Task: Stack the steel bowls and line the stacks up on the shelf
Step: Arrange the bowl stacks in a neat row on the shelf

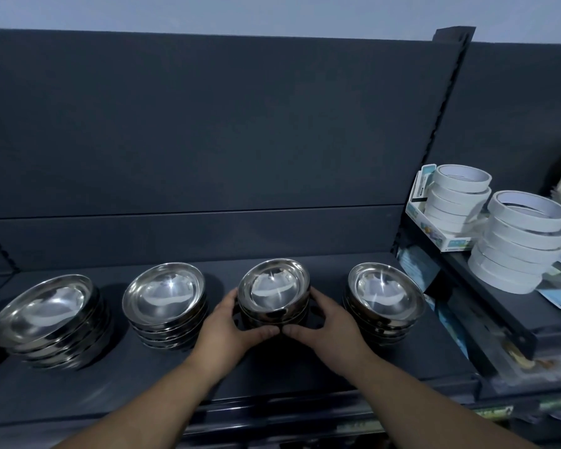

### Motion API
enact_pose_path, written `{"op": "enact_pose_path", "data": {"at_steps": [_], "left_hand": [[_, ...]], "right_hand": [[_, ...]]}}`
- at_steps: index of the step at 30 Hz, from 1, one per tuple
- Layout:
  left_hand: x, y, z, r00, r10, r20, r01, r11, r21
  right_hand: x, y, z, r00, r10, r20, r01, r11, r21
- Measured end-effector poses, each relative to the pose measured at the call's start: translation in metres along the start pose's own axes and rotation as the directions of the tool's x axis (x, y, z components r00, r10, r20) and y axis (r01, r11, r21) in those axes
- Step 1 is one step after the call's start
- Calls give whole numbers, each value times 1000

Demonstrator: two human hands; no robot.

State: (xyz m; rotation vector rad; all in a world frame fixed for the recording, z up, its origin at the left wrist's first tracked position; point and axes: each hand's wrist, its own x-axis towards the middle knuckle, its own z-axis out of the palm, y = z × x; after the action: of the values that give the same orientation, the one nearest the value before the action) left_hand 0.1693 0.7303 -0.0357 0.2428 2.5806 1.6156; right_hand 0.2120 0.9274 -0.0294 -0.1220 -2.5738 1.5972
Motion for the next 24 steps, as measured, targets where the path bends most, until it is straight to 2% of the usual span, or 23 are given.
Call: {"op": "enact_pose_path", "data": {"at_steps": [13,24], "left_hand": [[2,-3,3,999,53,-8,-53,997,57],[2,7,-7,996,82,18,-82,996,-23]], "right_hand": [[-1,7,6,999,7,-44,-6,1000,18],[-2,-2,0,998,-33,-61,33,999,-6]]}}
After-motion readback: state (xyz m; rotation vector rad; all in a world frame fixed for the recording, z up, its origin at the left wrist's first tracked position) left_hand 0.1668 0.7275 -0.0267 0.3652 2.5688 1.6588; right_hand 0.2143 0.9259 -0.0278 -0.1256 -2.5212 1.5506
